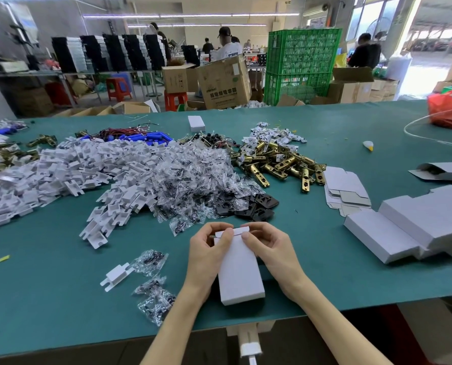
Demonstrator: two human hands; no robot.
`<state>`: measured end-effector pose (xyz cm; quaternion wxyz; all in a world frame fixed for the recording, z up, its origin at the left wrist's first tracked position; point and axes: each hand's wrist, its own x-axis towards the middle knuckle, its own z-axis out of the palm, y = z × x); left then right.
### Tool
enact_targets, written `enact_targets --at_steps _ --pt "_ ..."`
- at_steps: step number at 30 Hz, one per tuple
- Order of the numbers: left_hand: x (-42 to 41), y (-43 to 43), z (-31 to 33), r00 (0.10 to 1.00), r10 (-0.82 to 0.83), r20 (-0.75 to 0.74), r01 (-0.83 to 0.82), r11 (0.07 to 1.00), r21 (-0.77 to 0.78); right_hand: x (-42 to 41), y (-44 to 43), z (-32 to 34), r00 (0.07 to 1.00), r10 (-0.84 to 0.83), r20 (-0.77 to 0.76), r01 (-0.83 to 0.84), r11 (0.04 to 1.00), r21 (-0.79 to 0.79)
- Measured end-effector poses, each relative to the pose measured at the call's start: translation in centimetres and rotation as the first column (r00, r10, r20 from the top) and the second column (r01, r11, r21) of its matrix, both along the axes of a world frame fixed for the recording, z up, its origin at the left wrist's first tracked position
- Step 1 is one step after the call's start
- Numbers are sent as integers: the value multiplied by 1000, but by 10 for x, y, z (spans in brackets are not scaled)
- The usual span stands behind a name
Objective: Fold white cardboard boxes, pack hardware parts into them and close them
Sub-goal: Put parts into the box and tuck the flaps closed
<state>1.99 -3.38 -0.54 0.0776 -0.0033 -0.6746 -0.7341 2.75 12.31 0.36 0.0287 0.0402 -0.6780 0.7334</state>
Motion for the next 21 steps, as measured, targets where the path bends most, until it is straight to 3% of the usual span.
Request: enact_targets --at_steps 14,21 --pt "1 -2 0 1000 -12 27 11 999 47 3 1 4 999 26 33 -25 999 -31" --pt "-1 -3 -4 995 94 46 -97 991 93 6 -1 9 981 182 75 -186 981 54"
